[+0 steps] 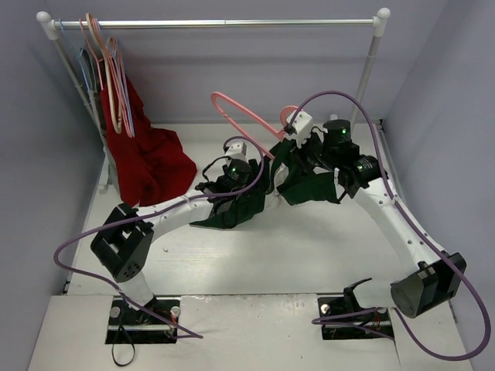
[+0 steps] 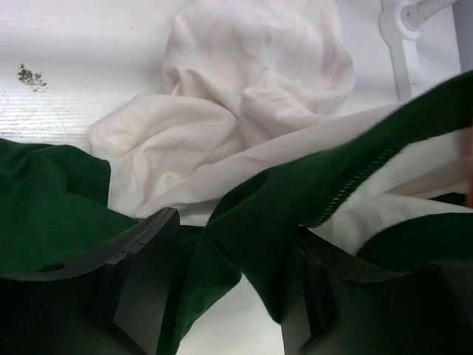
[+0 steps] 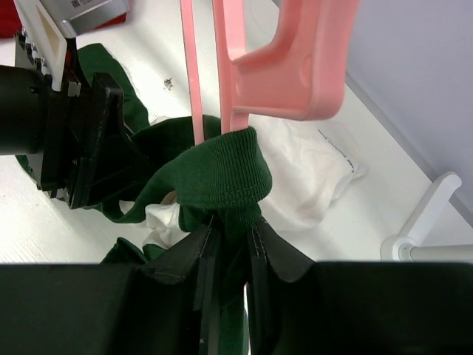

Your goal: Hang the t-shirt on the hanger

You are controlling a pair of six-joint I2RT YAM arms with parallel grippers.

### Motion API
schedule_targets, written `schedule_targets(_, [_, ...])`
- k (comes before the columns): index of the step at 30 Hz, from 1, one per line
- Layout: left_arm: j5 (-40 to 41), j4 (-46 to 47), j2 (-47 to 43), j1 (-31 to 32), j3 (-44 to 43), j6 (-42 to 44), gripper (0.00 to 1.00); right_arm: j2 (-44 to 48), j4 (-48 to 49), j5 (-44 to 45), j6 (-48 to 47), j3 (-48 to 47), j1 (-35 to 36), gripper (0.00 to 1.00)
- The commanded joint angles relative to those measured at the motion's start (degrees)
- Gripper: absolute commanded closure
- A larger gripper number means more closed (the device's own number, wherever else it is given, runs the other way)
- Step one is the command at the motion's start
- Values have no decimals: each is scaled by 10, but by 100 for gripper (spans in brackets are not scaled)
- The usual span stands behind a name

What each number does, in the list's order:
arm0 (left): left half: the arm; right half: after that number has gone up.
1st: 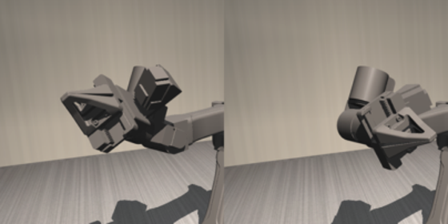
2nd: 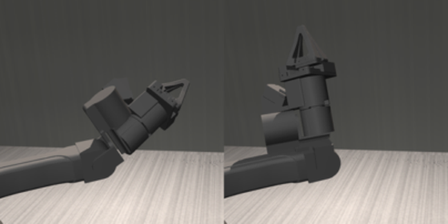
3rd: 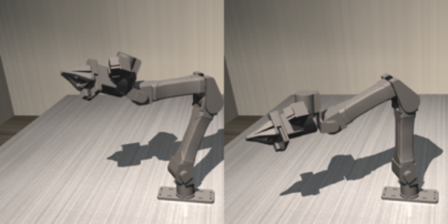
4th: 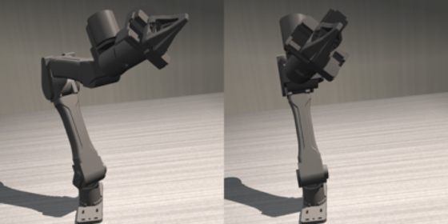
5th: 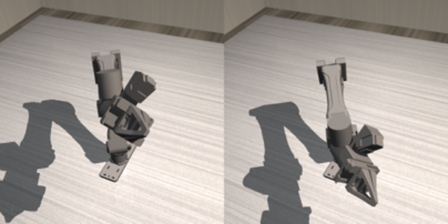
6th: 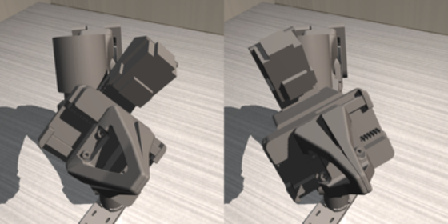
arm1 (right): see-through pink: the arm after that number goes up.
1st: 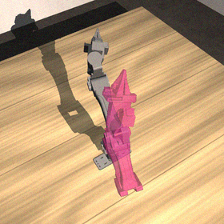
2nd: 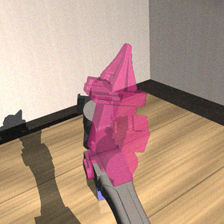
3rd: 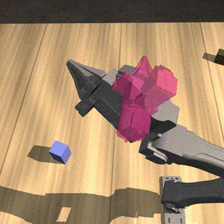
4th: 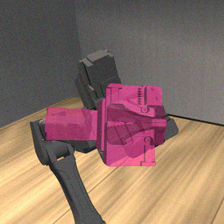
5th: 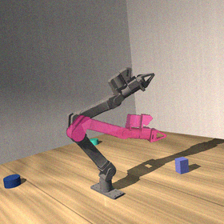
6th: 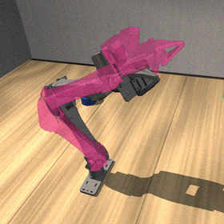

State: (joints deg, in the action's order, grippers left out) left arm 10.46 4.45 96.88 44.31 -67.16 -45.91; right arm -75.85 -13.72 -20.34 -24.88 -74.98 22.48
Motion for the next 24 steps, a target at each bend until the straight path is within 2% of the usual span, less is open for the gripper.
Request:
schedule_targets(1, [19,25,-17,2,0,-8,49,34,49,7,-5,-10,-4,100])
schedule_targets(5, [46,0,-40,-19,2,4,51,39,34,15,-11,-10,-4,100])
schedule_targets(8, [47,-26,-69,-57,-10,32,54,47,19,33,-22,-10,-4,100])
schedule_targets(13, [-4,-97,-97,-157,-68,66,54,57,5,50,-42,-18,-4,100])
schedule_targets(20, [-29,-221,-77,-205,-249,179,54,61,-18,17,-67,-43,-4,100])
schedule_targets(24, [-44,-291,-46,-232,-353,198,54,57,-39,15,-80,-45,-3,100])
